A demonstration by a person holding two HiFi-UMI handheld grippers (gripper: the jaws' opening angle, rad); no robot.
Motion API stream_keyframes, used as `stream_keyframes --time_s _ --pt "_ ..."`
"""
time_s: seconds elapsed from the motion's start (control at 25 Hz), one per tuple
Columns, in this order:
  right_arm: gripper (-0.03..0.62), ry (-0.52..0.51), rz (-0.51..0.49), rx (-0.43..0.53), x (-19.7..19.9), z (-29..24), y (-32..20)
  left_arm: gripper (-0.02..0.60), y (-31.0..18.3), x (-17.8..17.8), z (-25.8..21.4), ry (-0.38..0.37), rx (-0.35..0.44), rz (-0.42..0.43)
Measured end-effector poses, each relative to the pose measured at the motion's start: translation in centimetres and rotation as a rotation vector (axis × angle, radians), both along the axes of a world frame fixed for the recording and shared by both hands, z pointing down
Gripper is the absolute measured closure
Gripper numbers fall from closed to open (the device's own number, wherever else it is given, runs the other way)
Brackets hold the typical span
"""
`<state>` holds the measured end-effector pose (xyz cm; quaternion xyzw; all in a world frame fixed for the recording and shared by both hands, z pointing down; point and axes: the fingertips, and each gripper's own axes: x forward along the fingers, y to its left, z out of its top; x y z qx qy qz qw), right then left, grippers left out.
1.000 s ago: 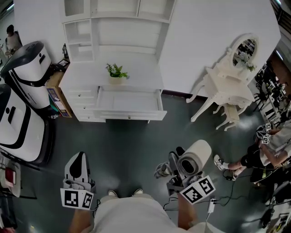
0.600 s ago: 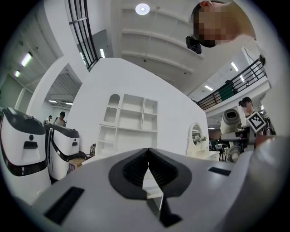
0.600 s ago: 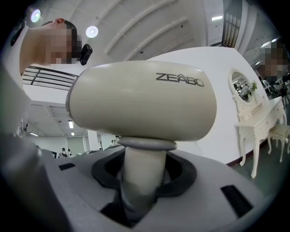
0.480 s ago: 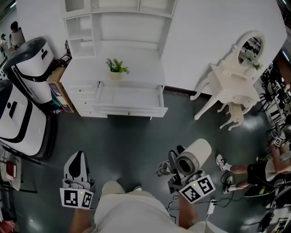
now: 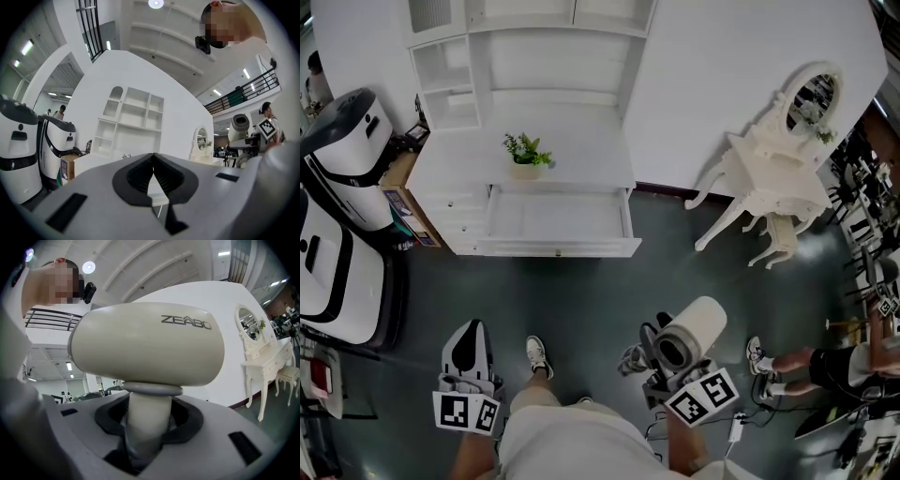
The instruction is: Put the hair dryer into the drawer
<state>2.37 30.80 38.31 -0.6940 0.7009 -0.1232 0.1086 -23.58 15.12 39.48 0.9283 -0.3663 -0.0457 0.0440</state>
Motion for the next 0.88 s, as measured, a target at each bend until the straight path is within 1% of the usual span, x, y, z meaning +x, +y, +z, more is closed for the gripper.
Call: stream_keyframes --time_s 0.12,0.28,0.44,0.64,0.88 --pt "0.421 0.009 0.023 -0.005 1.3 -0.2 -3.8 0.565 -4.8 2.2 -0.6 0.024 0.012 0.029" --pt "0.421 0.024 0.057 -0.006 3.6 -1.7 -10.8 0.565 -12.6 5.1 -1.7 0.045 0.023 0.070" --pt "0.421 0.039 0.088 -0.015 4.6 -2.7 -17.2 0.565 -19.1 6.5 -1.4 0.052 -0.004 0.108" --pt "0.421 0.023 0.108 -0.035 5.0 -2.4 -22.4 0.565 -24.7 7.0 -0.1 0.045 -0.031 0.131" --pt "0.421 0.032 0.113 -0.063 6.1 -2.3 -25.6 0.565 -28.1 8.8 0.5 0.031 -0.051 0.147"
